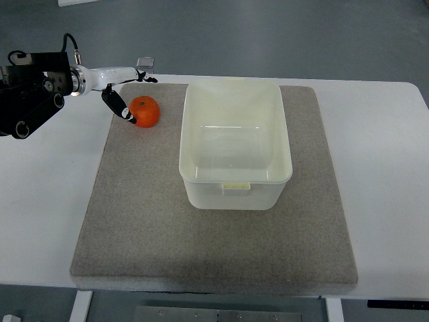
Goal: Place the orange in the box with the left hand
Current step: 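Close the left hand's fingers around the tangerine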
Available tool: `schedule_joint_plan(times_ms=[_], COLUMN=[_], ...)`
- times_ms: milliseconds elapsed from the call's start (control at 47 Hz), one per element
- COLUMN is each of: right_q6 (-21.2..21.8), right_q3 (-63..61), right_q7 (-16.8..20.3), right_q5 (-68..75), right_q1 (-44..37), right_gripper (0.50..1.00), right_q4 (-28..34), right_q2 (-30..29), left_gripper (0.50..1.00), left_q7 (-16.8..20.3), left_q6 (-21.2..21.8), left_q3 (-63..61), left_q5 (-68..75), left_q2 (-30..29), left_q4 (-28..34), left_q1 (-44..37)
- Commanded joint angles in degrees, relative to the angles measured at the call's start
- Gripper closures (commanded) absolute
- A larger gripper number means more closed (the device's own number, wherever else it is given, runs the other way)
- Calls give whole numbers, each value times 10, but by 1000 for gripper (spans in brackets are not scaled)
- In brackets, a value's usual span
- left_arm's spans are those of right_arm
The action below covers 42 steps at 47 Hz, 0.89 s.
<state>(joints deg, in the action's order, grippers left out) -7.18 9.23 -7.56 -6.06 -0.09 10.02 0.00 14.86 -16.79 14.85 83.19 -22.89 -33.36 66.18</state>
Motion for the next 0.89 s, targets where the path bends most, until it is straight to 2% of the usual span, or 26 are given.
schedule_joint_plan(times_ms=[0,255,319,404,596,702,787,872], right_q6=[0,0,0,0,0,0,0,0], right_q3=[0,0,0,0,0,0,0,0], right_q7=[0,0,0,0,0,0,0,0], right_q5=[0,0,0,0,0,0,0,0], right_q1=[0,0,0,0,0,0,0,0], right_gripper=[568,568,568,568,568,568,568,568], right_q4=[0,0,0,0,0,0,0,0], right_q2=[0,0,0,0,0,0,0,0], left_gripper=[510,544,598,709,761,874,1000,1000], left_q7=[-1,-1,-1,-1,0,0,0,0], left_q6=[0,30,32,32,33,33,33,33], left_q3=[-1,-1,-2,-15,-28,-28,-28,-28], left_q5=[16,84,85,85,83,84,85,85], left_q2=[14,29,30,31,33,33,30,26], left_q4=[14,37,38,37,37,37,35,32], left_q1=[-2,-8,-10,-10,-10,-9,-9,-6])
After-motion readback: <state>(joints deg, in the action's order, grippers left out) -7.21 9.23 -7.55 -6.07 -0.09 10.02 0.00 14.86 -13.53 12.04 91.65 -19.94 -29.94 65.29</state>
